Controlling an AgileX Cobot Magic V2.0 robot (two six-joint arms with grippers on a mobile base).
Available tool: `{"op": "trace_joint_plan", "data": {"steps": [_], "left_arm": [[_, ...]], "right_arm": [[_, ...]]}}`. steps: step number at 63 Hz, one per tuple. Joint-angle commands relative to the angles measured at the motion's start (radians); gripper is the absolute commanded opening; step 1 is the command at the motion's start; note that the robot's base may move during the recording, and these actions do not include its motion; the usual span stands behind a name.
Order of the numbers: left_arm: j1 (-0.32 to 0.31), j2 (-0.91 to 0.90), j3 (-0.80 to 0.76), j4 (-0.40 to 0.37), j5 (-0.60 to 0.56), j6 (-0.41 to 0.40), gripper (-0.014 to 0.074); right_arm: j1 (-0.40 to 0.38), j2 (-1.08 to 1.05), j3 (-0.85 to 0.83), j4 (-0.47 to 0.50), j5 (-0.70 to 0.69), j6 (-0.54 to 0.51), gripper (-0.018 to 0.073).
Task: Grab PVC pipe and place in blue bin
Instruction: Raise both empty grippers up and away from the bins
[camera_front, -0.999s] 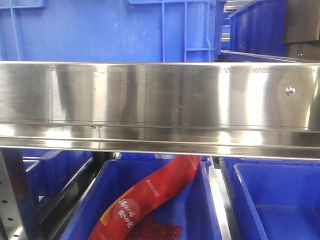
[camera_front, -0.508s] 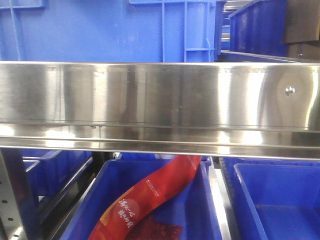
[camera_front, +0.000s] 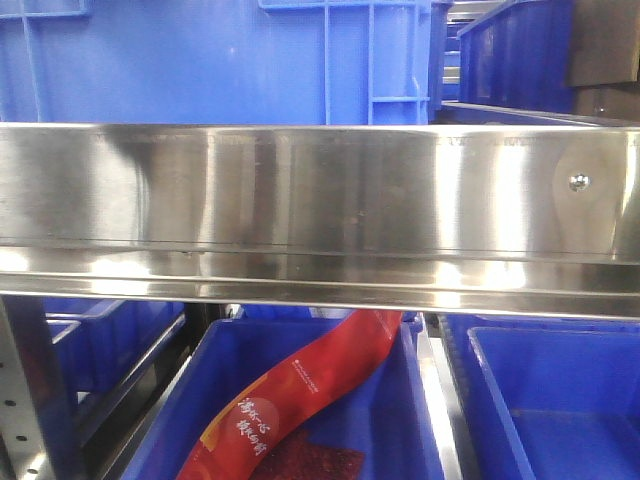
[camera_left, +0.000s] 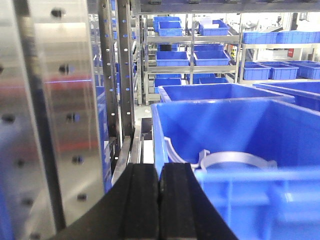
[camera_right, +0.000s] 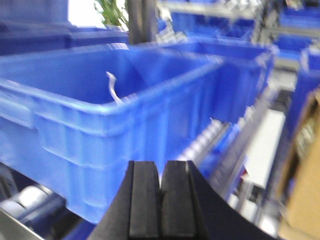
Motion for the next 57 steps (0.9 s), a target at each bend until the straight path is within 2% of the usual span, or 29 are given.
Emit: {"op": "trace_joint_plan", "data": {"steps": [1,23,30,36,49,57], "left_arm": [[0.006,-0.042,0.040,-0.008,-0.026,0.000,-0.0111],[0.006,-0.214,0.206,-0.049,-0.027,0.000,-0.0111],[0.006,-0.282,0.252,-0.055,-0.027,0.000,-0.0111],[0.006,-0.336,0.289,-0.055,-0.027,0.000,-0.0111],[0.006,-0.426,0.312,-0.079,0.070,0.000,-0.0111],[0.006,-0.471,0.313,-0.079,0.084,0.000,-0.0111]], "right_arm": [[-0.023,-0.006,0.010,-0.012,-0.014,0.005,-0.0169],[-0.036,-0.064,0.137,-0.017,-0.046,0.005,-0.0169],[-0.036,-0.127,0.195,-0.017,-0.077,0.061,-0.0169],[-0.036,-0.192,0.234,-0.017,-0.084,0.063,-0.0169],[-0.036,-0.316,0.326,-0.017,-0.077,0.063,-0.0169],[-0.036,-0.347,0.371,-0.017,-0.079,0.063,-0.0169]]}}
